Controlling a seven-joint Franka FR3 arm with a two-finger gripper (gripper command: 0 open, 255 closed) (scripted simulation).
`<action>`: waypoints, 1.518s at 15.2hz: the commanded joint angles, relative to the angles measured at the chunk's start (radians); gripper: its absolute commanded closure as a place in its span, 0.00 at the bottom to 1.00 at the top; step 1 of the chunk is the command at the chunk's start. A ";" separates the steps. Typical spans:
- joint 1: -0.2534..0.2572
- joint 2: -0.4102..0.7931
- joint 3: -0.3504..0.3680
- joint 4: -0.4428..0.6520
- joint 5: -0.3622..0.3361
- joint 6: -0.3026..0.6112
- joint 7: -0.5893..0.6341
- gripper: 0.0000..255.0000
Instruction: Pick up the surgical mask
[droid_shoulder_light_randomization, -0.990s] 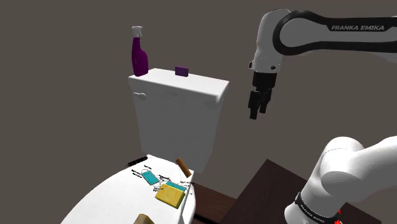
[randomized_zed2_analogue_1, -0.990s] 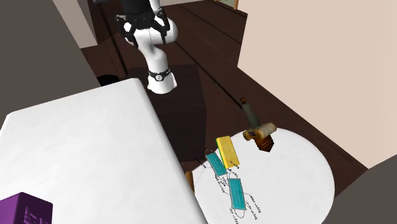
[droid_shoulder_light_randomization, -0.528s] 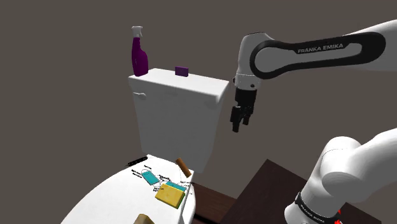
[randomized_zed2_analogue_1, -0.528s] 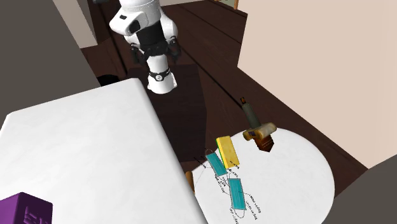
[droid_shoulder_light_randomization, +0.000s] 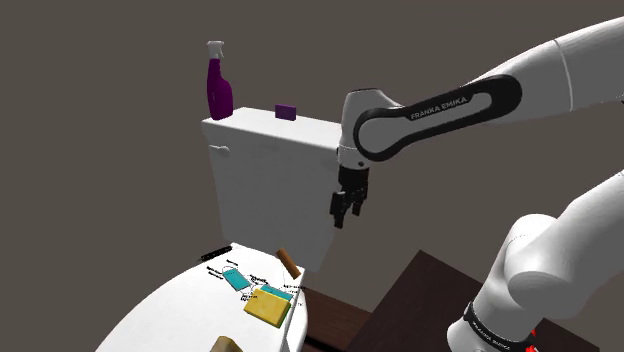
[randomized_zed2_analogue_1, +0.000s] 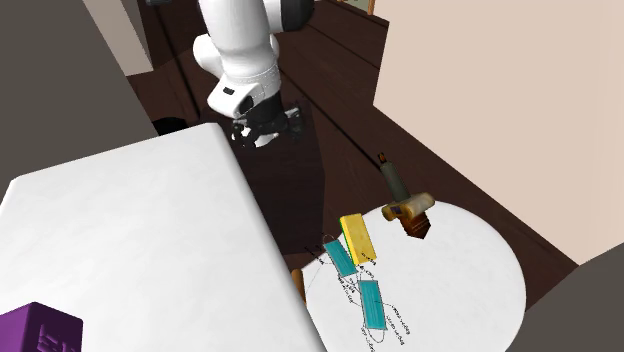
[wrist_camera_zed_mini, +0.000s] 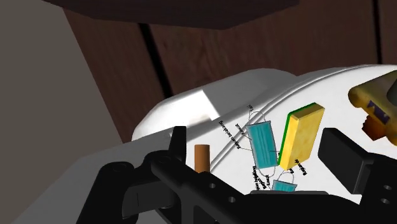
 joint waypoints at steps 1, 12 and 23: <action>0.006 0.077 0.014 0.005 0.005 0.080 0.003 0.00; 0.041 0.507 0.064 0.172 -0.031 0.378 0.055 0.00; 0.119 0.939 0.046 0.497 -0.119 0.514 0.124 0.00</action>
